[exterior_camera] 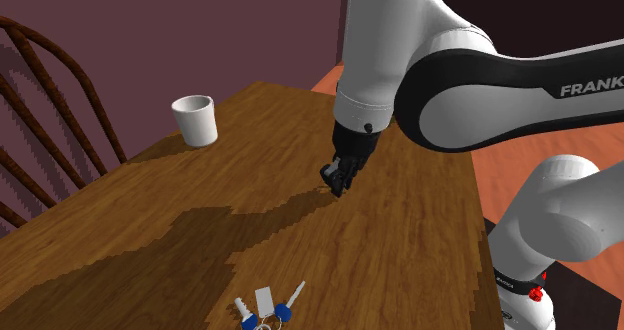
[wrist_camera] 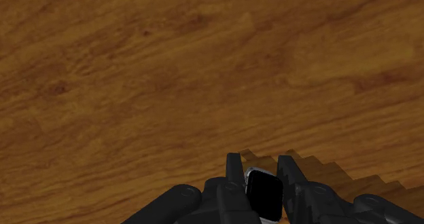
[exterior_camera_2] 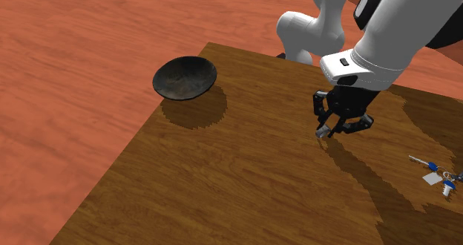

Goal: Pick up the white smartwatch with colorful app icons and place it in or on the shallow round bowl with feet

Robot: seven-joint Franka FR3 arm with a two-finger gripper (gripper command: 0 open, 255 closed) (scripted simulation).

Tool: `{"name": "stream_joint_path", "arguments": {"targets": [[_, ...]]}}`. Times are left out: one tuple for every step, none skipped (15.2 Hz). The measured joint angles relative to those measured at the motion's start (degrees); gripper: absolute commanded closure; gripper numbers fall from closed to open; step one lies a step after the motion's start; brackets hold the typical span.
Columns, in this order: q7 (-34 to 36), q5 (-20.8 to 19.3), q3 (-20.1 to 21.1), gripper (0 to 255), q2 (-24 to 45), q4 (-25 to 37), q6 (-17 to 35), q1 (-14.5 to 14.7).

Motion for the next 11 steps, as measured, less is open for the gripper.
{"name": "stream_joint_path", "arguments": {"targets": [[0.00,0.00,0.00,255,0.00,0.00,0.00,0.00],[0.00,0.00,0.00,255,0.00,0.00,0.00,0.00],[0.00,0.00,0.00,255,0.00,0.00,0.00,0.00],[-0.04,-0.08,-0.15,255,-0.08,0.29,-0.39,-0.03],[-0.04,-0.22,-0.27,255,-0.05,0.80,-0.86,-0.12],[-0.16,-0.31,-0.61,255,-0.39,1.22,-1.63,-0.09],[-0.19,-0.43,-0.87,255,-0.59,1.81,-2.41,-0.10],[-0.17,-0.54,-1.08,255,-0.77,2.45,-3.24,-0.10],[-0.14,-0.72,-1.24,255,-0.70,3.22,-3.93,-0.22],[-0.07,-0.84,-1.44,255,-0.85,3.96,-4.81,-0.22],[-0.07,-0.98,-1.64,255,-0.91,4.65,-5.57,-0.27]]}}
